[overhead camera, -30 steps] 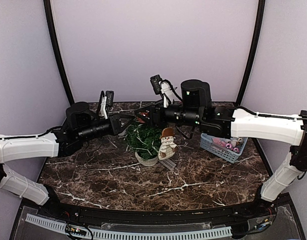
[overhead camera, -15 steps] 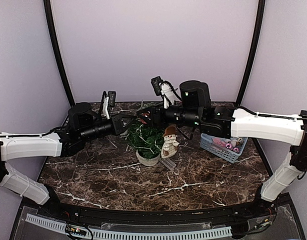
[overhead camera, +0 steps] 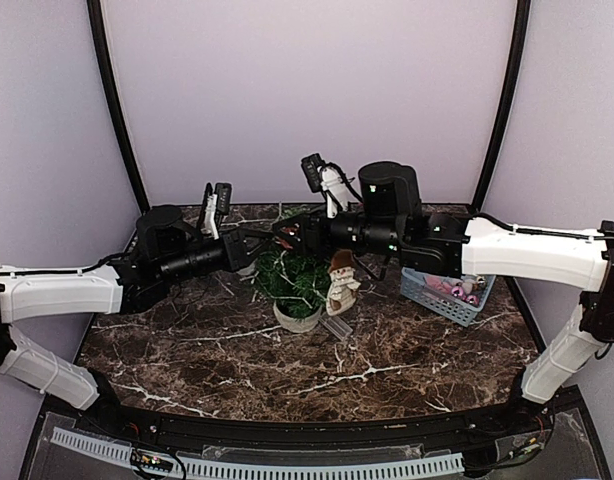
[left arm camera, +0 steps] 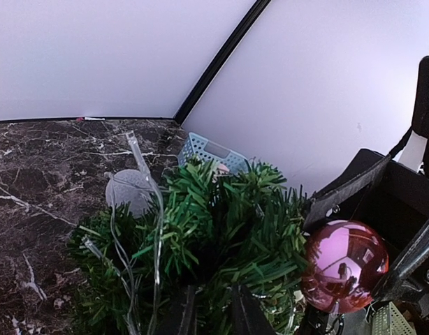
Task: Decorate the small christmas tree
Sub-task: Hang the ornament ball on the branch.
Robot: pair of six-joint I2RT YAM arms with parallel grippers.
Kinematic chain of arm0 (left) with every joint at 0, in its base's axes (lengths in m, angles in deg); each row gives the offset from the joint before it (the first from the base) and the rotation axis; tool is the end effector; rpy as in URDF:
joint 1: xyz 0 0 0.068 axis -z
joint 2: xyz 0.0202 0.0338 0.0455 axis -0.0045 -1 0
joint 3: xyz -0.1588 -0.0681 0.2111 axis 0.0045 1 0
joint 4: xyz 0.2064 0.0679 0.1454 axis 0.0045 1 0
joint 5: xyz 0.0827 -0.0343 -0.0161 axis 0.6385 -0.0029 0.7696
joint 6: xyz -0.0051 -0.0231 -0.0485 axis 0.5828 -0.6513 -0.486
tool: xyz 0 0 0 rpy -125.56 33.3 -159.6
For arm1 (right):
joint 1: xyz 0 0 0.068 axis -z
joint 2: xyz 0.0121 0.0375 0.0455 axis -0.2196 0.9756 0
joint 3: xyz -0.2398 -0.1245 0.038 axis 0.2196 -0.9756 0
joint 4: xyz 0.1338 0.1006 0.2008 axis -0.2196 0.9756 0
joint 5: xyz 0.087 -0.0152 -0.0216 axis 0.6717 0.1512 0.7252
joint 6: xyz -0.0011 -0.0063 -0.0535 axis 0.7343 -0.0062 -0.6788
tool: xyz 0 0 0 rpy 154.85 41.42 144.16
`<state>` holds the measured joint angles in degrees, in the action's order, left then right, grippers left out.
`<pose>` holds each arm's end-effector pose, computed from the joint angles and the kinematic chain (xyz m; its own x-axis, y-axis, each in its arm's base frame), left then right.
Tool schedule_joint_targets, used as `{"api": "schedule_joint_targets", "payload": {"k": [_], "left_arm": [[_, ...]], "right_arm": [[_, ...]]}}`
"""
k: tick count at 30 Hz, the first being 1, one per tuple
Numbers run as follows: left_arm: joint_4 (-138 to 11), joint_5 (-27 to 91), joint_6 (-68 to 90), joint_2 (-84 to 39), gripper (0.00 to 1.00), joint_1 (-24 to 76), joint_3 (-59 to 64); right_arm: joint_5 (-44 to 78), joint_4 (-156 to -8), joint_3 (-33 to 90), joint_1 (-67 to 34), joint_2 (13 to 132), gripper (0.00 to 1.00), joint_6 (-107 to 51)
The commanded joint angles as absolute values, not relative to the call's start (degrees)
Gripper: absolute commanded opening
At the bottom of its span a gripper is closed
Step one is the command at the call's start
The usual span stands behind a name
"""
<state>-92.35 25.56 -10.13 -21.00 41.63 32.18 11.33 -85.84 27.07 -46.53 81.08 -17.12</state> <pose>0.2143 -0.2046 0.2886 -0.4602 -0.2929 -0.8381 0.6984 0.4634 -0.5454 0.1918 0.3240 0.3498 -0.3632 -0.0185 -0.9315 -0.8013 0.5164 0.3022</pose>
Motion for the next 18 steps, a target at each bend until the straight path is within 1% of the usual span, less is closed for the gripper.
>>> {"api": "schedule_joint_targets", "payload": {"k": [1,8,14,18], "left_arm": [[-91.8,26.3,-8.7,-18.3,0.22,41.5,32.8],[-92.3,24.8,-8.3,-19.5,0.21,41.5,31.9],[-92.3,24.2,-7.7,-20.1,0.20,41.6,31.1],[-92.3,24.2,-7.7,-20.1,0.19,41.5,31.0]], "right_arm": [[13.0,-87.8,27.9,-47.4,80.1,0.46,-17.8],[14.2,-87.8,26.0,-47.6,78.8,0.54,-17.8],[14.0,-87.8,24.9,-47.5,78.2,0.63,-17.9],[13.9,-88.4,24.5,-47.6,77.8,0.65,-17.9]]}}
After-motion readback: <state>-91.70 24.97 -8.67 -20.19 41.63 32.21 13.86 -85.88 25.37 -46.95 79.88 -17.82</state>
